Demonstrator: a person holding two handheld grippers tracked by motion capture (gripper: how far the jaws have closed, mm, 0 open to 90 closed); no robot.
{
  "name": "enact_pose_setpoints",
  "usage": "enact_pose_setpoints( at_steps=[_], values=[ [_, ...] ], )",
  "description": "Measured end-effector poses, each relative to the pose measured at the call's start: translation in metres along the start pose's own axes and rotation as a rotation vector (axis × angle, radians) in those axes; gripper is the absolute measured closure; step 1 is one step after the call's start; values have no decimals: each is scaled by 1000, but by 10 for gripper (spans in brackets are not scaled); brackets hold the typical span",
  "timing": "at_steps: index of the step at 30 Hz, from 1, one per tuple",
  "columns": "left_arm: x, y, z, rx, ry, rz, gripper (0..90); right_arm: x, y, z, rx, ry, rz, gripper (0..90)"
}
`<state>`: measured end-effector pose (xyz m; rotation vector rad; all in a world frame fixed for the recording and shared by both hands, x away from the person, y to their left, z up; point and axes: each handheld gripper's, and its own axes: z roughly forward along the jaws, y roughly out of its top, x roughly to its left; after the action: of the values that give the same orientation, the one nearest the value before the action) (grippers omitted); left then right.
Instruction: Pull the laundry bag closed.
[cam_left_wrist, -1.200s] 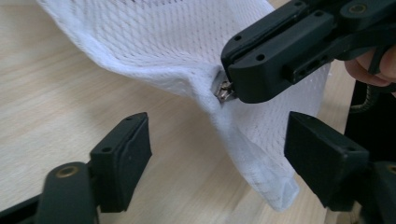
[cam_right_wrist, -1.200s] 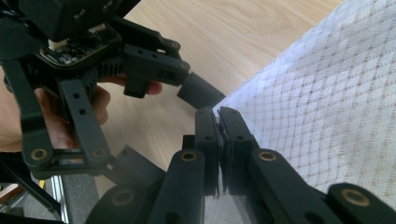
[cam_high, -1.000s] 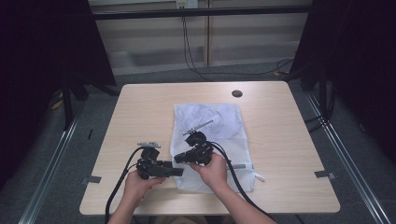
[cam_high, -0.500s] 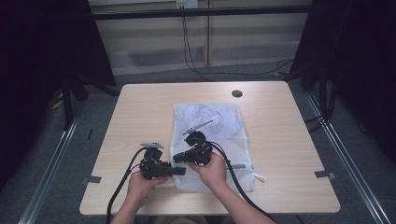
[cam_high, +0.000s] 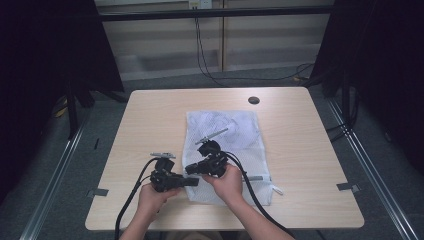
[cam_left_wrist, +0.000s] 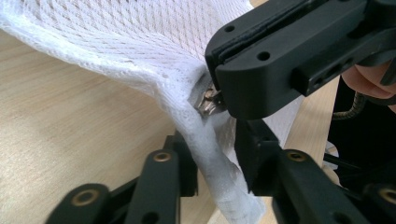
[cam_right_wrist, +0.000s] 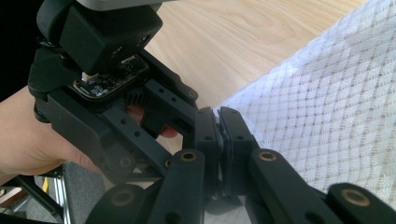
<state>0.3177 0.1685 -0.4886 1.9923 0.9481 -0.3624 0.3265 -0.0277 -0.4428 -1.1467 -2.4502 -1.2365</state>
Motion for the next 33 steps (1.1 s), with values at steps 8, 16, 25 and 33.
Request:
enact_pose_setpoints(
  at_steps=[8,16,25,33],
  values=[
    [0,1,-5,4,-33,-69,884,1,0,-2,2,1,3,869],
    [0,2,-8,-2,-40,-80,887,-1,-3,-5,7,-3,18,871],
    [0,2,-9,-3,-50,-87,888,-6,-6,-10,2,12,24,871],
    [0,1,-10,-5,-52,-96,888,-11,-11,-13,1,23,49,871]
  ],
)
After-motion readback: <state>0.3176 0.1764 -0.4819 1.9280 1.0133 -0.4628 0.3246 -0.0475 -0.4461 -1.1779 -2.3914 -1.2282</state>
